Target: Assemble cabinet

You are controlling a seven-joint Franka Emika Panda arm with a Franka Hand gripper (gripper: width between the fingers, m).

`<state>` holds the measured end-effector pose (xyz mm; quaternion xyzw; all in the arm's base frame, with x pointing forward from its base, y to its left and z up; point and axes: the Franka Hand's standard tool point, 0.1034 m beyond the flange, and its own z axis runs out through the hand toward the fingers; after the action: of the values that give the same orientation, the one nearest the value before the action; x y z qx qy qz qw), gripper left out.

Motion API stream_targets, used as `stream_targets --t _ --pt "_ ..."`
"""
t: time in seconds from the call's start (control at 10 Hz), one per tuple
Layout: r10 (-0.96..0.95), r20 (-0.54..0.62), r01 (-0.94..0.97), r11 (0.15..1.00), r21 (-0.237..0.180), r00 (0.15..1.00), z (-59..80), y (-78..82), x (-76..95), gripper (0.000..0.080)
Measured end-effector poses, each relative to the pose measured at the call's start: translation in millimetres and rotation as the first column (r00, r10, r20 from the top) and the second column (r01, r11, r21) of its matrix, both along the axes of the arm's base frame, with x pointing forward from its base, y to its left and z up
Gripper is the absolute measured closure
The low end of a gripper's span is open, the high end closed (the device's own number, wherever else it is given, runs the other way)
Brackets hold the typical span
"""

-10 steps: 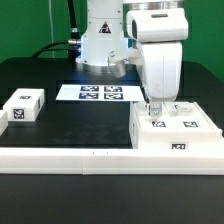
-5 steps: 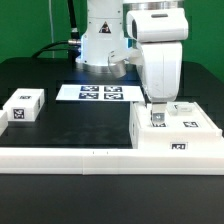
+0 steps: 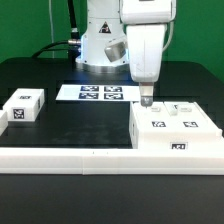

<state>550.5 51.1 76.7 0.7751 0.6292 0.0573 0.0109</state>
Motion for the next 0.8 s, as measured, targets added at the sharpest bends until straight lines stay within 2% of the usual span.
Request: stream_targets --t 0.2,0.6,0.8 --pt "-0.113 0.031 0.112 0.994 0.013 0.993 13.1 8.3 -14.3 0.0002" --pt "-0.168 0.025 0.168 0.986 0.022 0.985 12.2 10.1 -15.6 0.0002" --pt "-0.302 0.013 0.301 0.953 0.041 0.953 12.3 11.0 -16.0 0.0002"
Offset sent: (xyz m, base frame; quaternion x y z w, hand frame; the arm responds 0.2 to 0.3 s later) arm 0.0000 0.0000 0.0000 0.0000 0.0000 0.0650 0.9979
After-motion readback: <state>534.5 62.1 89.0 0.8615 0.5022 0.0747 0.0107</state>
